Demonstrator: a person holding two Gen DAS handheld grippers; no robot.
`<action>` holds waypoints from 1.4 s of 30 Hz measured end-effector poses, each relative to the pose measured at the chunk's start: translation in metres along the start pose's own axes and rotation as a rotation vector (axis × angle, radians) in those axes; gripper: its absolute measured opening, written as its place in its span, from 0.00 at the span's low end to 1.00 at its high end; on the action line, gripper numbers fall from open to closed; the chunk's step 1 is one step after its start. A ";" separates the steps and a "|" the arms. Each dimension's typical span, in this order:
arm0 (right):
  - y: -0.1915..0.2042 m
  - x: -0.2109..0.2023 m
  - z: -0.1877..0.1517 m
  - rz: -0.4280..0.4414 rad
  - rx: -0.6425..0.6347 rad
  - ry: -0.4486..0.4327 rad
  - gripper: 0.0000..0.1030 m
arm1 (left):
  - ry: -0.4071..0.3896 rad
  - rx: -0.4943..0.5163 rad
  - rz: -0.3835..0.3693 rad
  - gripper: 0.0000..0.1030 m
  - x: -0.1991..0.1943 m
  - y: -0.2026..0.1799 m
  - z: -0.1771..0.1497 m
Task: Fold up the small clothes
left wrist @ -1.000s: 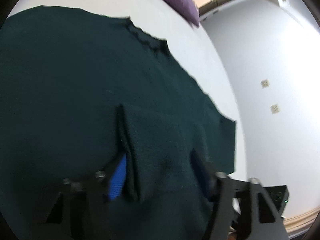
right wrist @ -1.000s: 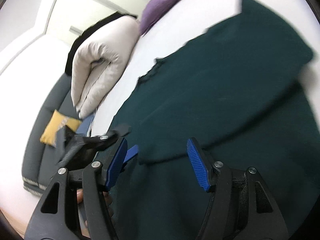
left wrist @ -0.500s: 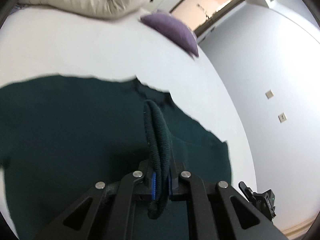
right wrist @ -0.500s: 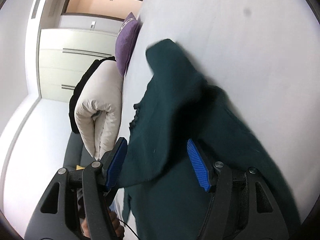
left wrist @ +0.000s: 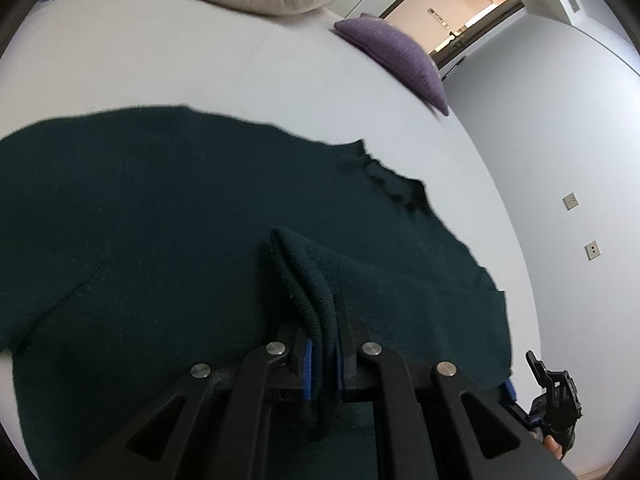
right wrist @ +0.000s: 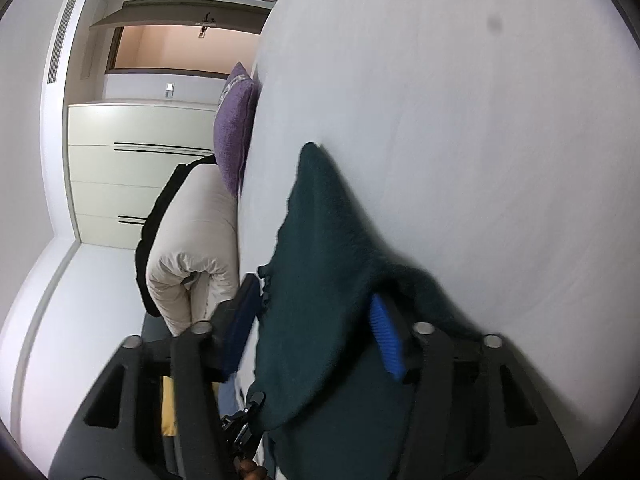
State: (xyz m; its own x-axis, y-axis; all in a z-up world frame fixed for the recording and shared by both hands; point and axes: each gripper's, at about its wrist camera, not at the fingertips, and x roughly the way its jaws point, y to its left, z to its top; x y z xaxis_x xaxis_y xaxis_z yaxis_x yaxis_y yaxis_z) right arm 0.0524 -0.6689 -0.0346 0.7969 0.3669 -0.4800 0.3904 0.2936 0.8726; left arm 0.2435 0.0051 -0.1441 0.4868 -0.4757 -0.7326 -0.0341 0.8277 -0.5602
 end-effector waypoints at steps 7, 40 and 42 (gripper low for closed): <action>0.030 -0.032 -0.005 -0.099 -0.164 0.041 0.41 | -0.013 0.059 0.013 0.09 0.001 -0.007 -0.004; 0.115 0.078 0.041 -0.484 -0.798 0.015 0.10 | -0.076 0.102 0.002 0.15 0.001 0.012 -0.005; 0.100 0.103 0.045 -0.570 -0.802 0.081 0.10 | -0.072 0.095 -0.018 0.15 0.002 0.015 -0.005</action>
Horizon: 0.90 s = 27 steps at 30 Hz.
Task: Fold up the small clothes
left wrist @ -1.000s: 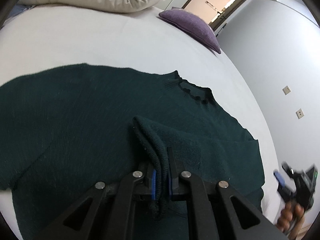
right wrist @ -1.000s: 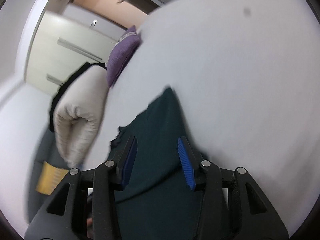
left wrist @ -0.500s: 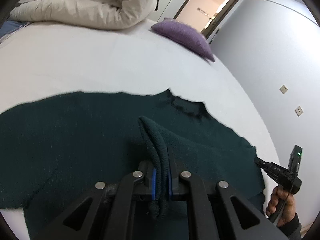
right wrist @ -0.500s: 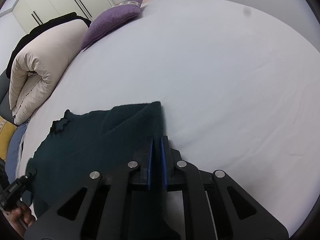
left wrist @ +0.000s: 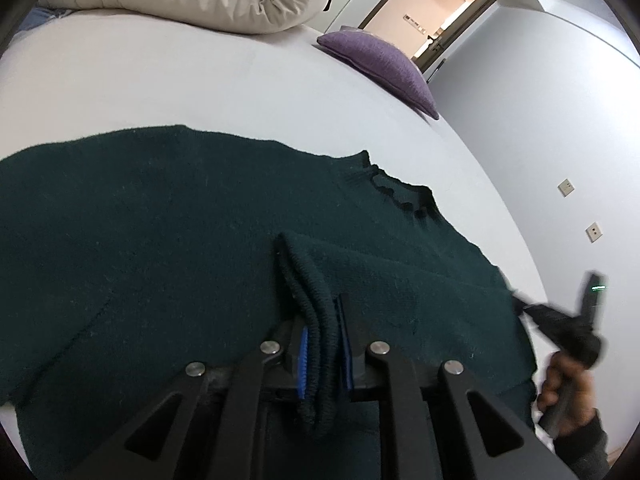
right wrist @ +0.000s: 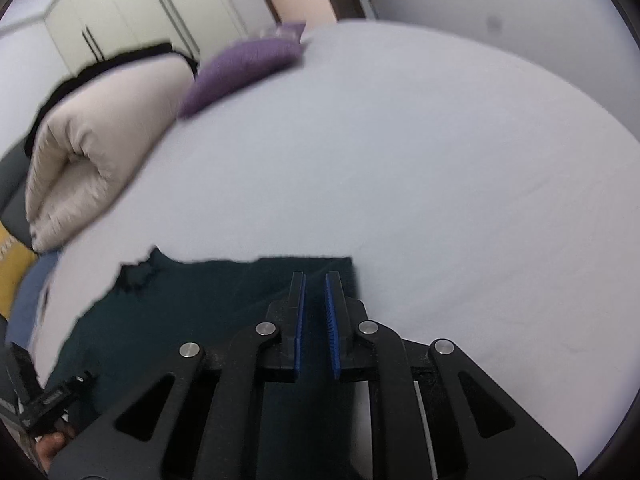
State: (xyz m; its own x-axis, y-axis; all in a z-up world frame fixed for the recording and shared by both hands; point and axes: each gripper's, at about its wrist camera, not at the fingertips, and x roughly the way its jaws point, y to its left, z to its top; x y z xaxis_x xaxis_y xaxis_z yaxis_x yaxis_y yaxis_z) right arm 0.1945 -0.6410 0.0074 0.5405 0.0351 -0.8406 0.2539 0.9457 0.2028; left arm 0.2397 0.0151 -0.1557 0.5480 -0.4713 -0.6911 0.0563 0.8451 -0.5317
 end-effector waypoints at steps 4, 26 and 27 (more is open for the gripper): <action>-0.017 0.006 0.001 0.076 0.048 -0.006 0.06 | 0.014 -0.011 -0.018 0.37 -0.011 0.003 0.001; 0.146 -0.137 -0.107 0.483 -0.072 -0.109 0.73 | -0.551 -0.919 0.072 0.85 -0.291 0.269 -0.120; 0.152 -0.134 -0.112 0.489 -0.068 -0.089 0.73 | -0.567 -0.948 0.075 0.84 -0.291 0.277 -0.122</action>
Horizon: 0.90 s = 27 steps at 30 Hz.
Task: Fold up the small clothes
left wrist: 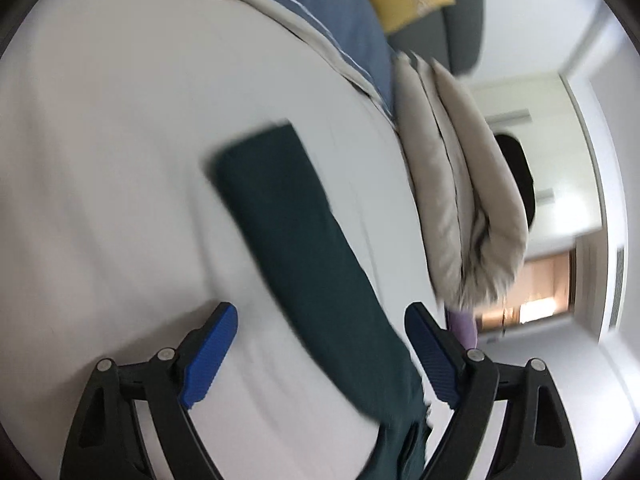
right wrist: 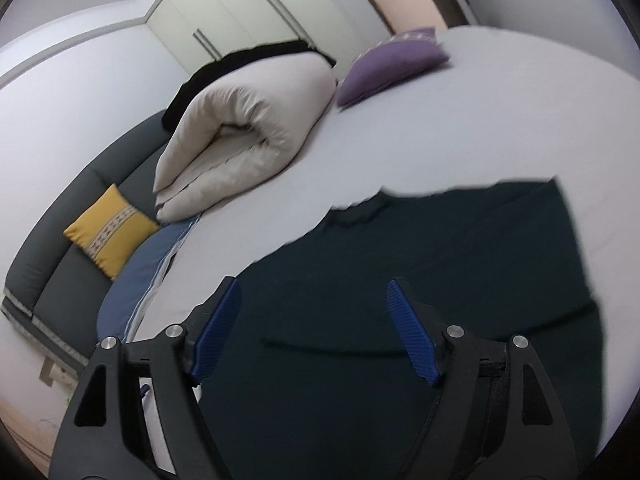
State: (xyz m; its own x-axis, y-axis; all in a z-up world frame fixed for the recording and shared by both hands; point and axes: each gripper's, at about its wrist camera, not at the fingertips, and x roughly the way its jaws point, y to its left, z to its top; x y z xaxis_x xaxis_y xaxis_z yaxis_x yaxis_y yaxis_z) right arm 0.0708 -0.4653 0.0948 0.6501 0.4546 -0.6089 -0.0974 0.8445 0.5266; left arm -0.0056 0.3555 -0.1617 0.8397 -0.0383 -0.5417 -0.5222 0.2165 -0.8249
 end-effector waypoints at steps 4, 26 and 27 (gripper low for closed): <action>0.012 0.010 -0.016 0.005 0.012 0.035 0.73 | -0.046 -0.115 -0.006 0.80 0.010 0.010 0.013; -0.057 -0.044 -0.026 -0.013 0.140 -0.022 0.72 | 0.287 1.000 -0.144 0.08 0.066 -0.244 -0.263; -0.067 -0.048 -0.027 -0.021 0.157 -0.028 0.72 | 0.321 1.040 -0.147 0.09 0.071 -0.243 -0.289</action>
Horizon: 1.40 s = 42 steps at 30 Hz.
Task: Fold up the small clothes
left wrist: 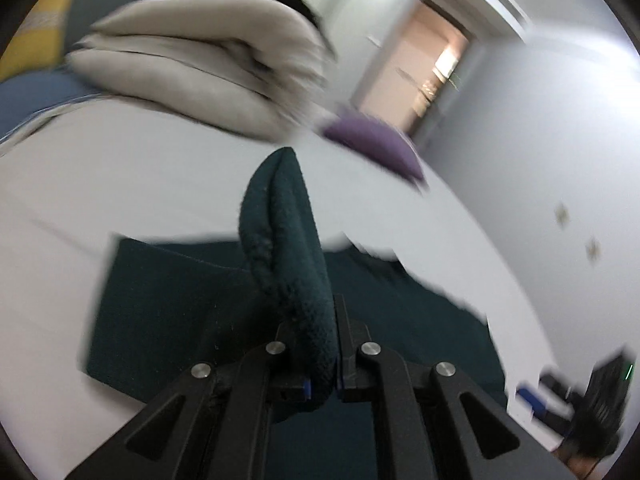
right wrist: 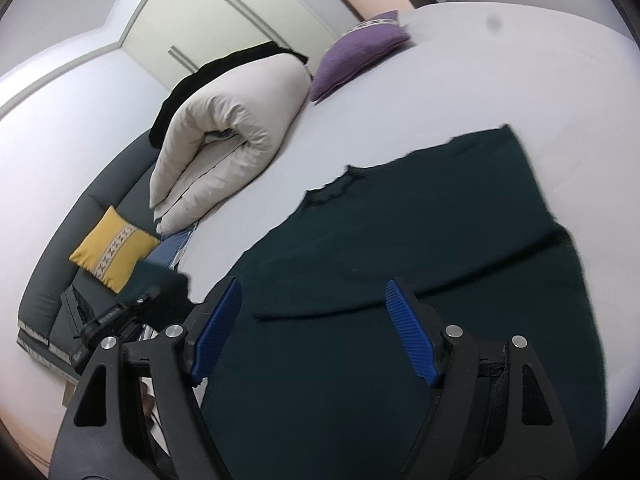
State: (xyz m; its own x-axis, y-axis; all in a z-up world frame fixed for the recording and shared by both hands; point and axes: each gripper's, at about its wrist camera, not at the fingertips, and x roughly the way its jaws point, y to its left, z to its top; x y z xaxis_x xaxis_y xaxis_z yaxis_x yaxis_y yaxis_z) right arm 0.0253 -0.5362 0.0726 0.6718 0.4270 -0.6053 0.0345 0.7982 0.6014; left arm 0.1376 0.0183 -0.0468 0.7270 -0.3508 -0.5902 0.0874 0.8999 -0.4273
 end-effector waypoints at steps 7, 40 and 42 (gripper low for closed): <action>-0.038 0.004 -0.005 -0.048 0.072 0.036 0.73 | 0.210 0.151 0.023 0.58 0.069 -0.051 -0.070; 0.103 0.117 0.033 -0.122 -0.405 0.195 0.07 | 0.008 -0.171 0.160 0.83 -0.023 0.143 0.023; 0.108 0.114 0.034 -0.091 -0.416 0.226 0.07 | 0.016 -0.177 0.157 0.83 -0.016 0.143 0.022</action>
State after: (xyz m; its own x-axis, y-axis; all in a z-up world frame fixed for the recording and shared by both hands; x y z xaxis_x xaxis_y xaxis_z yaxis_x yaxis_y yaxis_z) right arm 0.1308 -0.4154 0.0864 0.5008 0.3927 -0.7713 -0.2440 0.9191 0.3095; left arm 0.1532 0.1584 -0.0830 0.7112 -0.2151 -0.6692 -0.1481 0.8848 -0.4418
